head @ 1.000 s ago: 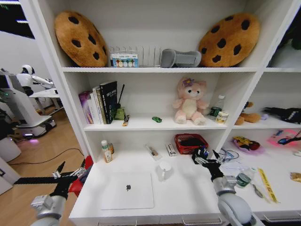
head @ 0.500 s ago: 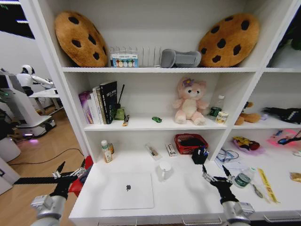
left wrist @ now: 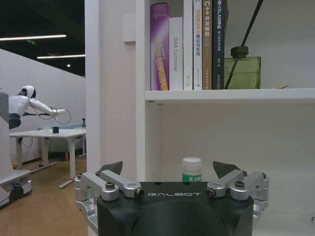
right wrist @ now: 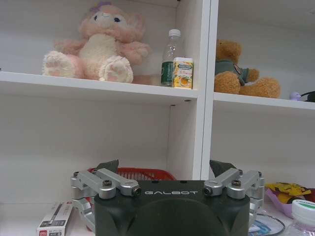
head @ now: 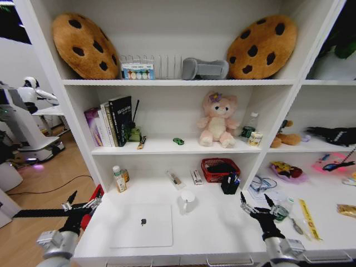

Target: Organize the objects on the table.

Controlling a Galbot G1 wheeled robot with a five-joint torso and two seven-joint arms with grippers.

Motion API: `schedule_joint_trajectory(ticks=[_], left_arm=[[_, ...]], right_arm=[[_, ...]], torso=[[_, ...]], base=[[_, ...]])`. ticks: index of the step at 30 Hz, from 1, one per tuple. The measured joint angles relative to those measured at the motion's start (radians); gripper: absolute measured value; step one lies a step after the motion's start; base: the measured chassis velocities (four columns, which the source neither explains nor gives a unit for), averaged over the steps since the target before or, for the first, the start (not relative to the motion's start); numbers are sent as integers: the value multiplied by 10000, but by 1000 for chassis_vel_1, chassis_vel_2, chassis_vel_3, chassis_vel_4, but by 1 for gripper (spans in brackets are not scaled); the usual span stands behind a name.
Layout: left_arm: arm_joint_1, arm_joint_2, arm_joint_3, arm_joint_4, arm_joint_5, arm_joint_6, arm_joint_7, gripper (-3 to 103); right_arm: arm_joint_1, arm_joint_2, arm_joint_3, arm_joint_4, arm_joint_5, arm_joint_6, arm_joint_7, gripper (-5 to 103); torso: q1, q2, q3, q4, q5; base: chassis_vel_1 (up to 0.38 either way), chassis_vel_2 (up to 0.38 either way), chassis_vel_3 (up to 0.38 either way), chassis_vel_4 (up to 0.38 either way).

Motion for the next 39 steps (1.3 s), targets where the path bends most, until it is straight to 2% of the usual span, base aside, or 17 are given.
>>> schedule_joint_trajectory(ticks=[12, 39], left_arm=[[0, 0, 0, 0, 0, 0, 0, 100], [0, 0, 0, 0, 0, -1, -1, 100]], right_arm=[[-186, -162, 307, -122, 443, 124, -32, 100], [-684, -343, 874, -42, 733, 453, -107, 100]], torso=[[0, 0, 0, -1, 1], [0, 0, -1, -1, -1]], base=[[-32, -20, 31, 25], [-70, -71, 67, 71]])
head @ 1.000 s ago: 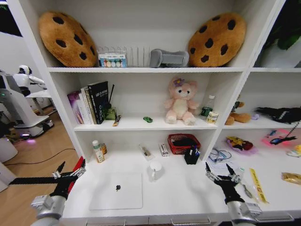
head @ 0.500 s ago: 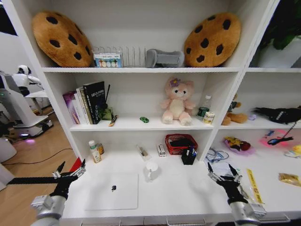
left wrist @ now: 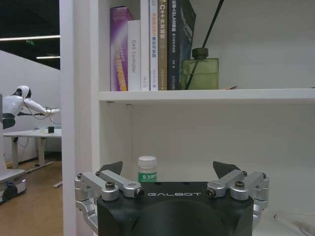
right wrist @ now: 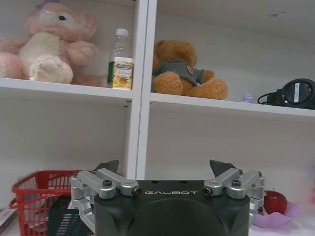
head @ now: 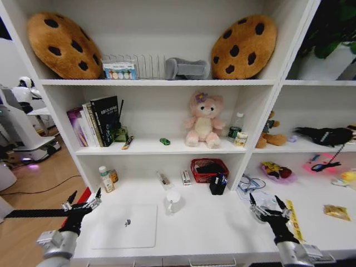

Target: Organize the objects on the table.

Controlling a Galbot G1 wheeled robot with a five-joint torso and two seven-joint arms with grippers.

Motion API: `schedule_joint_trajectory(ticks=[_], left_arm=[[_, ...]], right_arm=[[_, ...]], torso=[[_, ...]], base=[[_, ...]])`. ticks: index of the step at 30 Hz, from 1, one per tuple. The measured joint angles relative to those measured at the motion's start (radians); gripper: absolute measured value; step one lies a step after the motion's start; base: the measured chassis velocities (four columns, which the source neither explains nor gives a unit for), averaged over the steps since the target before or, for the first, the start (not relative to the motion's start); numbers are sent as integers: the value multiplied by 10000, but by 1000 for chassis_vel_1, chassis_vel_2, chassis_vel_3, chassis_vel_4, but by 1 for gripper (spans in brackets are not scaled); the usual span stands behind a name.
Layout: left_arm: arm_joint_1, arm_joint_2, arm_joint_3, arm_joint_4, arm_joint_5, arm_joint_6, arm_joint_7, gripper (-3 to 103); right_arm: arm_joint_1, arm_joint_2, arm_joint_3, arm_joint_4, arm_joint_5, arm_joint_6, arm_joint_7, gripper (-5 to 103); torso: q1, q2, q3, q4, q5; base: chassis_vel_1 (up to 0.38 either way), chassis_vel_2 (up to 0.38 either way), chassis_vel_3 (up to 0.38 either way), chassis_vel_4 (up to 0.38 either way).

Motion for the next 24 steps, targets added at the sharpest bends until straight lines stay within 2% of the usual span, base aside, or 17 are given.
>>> schedule_joint_trajectory(ticks=[4, 6, 8, 9, 11, 14, 18, 20, 24], left_arm=[[0, 0, 0, -1, 0, 0, 0, 100], [0, 0, 1, 0, 0, 0, 0, 100], [0, 0, 0, -1, 0, 0, 0, 100], [0, 0, 0, -1, 0, 0, 0, 100], [0, 0, 0, 0, 0, 0, 0, 100], [0, 0, 0, -1, 0, 0, 0, 100], [0, 0, 0, 0, 0, 0, 0, 100], [0, 0, 1, -1, 0, 0, 2, 100], [0, 0, 0, -1, 0, 1, 3, 100]], right_arm=[[43, -18, -2, -55, 0, 6, -1, 100], [50, -16, -41, -72, -6, 6, -3, 100], [57, 1, -91, -82, -18, 6, -7, 100], [57, 1, -91, -82, -18, 6, -7, 100], [58, 19, -150, -82, -46, 6, -13, 100], [31, 85, -257, -35, -76, 6, -37, 100], [-63, 198, -372, 114, -123, 79, -150, 100], [-190, 489, -684, 415, -276, 216, -321, 100], [-215, 612, -1176, 668, -610, 262, -536, 100]], torso=[[-1, 1, -1, -1, 9], [2, -1, 1, 0, -12], [-2, 0, -1, 0, 15], [-2, 0, -1, 0, 15], [1, 0, 0, 1, -6], [0, 0, 1, -1, 9], [0, 0, 0, 2, -3], [0, -1, 0, -1, 6], [-1, 0, -1, 0, -8]], base=[[-214, -213, 193, 197], [-235, -212, 232, 239], [-225, -202, 224, 198], [-205, -192, 224, 208], [-206, -183, 198, 218], [-183, -184, 166, 190], [-146, -157, 150, 148], [-51, -89, 92, 93], [0, 0, 0, 0]])
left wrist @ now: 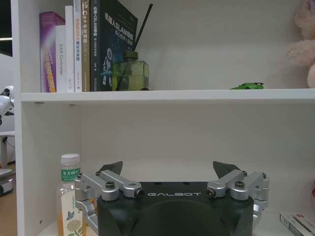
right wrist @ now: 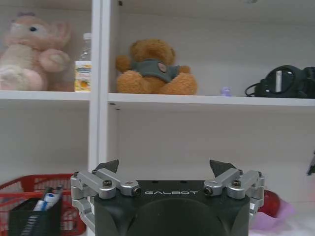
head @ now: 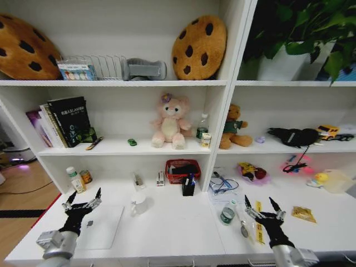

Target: Organize the objects on the table.

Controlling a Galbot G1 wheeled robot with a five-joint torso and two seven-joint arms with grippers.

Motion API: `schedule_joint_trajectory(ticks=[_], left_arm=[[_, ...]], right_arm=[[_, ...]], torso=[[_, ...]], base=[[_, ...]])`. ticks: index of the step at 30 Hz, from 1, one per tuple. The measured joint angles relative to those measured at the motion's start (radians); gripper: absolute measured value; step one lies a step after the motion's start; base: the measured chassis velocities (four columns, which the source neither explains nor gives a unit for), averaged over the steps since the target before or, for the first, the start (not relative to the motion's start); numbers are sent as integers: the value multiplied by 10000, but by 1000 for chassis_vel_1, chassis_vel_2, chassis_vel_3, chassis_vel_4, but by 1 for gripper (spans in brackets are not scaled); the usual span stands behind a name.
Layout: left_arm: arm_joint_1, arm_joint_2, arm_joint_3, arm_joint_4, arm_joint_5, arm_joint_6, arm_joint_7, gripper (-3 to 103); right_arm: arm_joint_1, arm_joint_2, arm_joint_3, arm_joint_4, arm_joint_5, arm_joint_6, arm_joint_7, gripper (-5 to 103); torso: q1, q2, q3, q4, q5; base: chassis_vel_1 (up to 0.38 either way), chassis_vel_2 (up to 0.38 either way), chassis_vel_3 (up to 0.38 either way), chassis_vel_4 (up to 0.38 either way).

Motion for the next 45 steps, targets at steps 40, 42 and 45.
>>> schedule_joint_trajectory(ticks=[40, 42, 45], left_arm=[[-1, 0, -1, 0, 0, 0, -1, 100], [0, 1, -2, 0, 0, -1, -1, 100], [0, 1, -1, 0, 0, 0, -2, 100]], right_arm=[[-171, 447, -1259, 366, -1499, -557, 315, 30], [-411, 577, -1242, 585, -1528, -520, 334, 30], [-1507, 1234, -1230, 1212, -1792, -81, 369, 30]], torso=[[0, 0, 1, 1, 7], [0, 0, 0, 0, 7], [0, 0, 0, -1, 6]], base=[[3, 2, -3, -2], [0, 0, 0, 0], [0, 0, 0, 0]])
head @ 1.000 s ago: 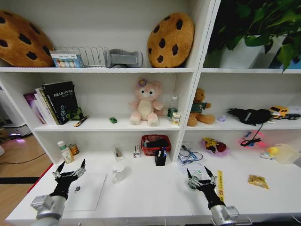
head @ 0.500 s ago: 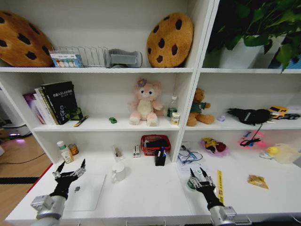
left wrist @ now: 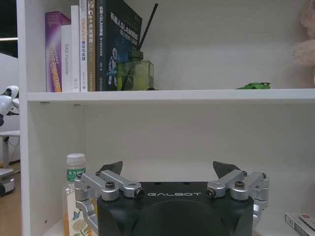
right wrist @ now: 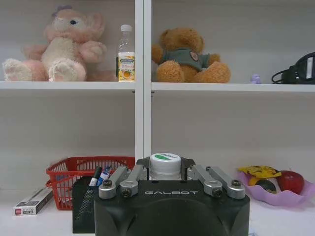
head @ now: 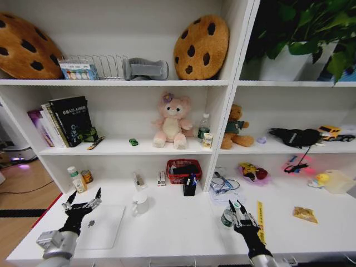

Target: Organize the objects on the table.

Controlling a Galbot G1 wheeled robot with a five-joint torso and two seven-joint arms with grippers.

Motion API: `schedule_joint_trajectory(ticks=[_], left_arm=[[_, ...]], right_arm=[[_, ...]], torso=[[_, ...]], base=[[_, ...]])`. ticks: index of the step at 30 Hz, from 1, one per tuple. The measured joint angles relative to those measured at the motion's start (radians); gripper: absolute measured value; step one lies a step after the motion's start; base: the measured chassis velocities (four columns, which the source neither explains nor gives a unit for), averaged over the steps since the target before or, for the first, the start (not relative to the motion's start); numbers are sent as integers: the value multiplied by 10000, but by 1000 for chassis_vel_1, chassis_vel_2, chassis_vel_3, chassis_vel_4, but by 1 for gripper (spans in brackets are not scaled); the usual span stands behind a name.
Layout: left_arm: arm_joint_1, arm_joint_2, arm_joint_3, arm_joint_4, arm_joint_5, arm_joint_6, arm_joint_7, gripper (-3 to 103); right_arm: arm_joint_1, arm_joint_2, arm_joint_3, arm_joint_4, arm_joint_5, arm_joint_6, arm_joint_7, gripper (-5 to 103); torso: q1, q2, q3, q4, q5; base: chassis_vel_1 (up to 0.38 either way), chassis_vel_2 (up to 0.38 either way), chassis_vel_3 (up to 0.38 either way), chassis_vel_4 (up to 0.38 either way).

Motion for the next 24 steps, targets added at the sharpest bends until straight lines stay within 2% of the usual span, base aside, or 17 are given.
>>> schedule_joint_trajectory(ticks=[1, 3, 4, 6, 17, 18, 22, 24], left_arm=[[0, 0, 0, 0, 0, 0, 0, 100], [-1, -1, -1, 0, 0, -1, -1, 100], [-1, -1, -1, 0, 0, -1, -1, 100], [0, 0, 0, 0, 0, -1, 0, 100], [0, -1, 1, 0, 0, 0, 0, 100], [0, 0, 0, 0, -1, 0, 0, 100], [0, 0, 0, 0, 0, 0, 0, 100], [0, 0, 0, 0, 0, 0, 0, 100]], right_arm=[[0, 0, 0, 0, 0, 0, 0, 30], [-884, 377, -6, 74, -496, 687, 33, 30], [-884, 377, -6, 74, -496, 687, 33, 30], [-1688, 567, -21, -6, -889, 1521, 230, 30], [-2458, 865, 147, -515, -1455, 2818, 669, 30], [-2606, 924, 341, -832, -1381, 3189, 857, 30], [-3036, 1191, 790, -1055, -1180, 3126, 1843, 30], [-3095, 1204, 854, -1377, -1177, 3194, 1949, 30]], torso=[[0, 0, 0, 0, 0], [0, 0, -1, 1, 2], [0, 0, -1, 1, 2], [0, 0, 0, -1, 0], [-1, 1, 0, 0, 1], [-1, 0, 0, 0, 3], [0, 0, 0, 1, 2], [0, 0, 1, 1, 0]], base=[[0, 0, 0, 0], [0, 0, 0, 0], [0, 0, 0, 0], [0, 0, 0, 0], [0, 0, 0, 0], [0, 0, 0, 0], [0, 0, 0, 0], [0, 0, 0, 0]])
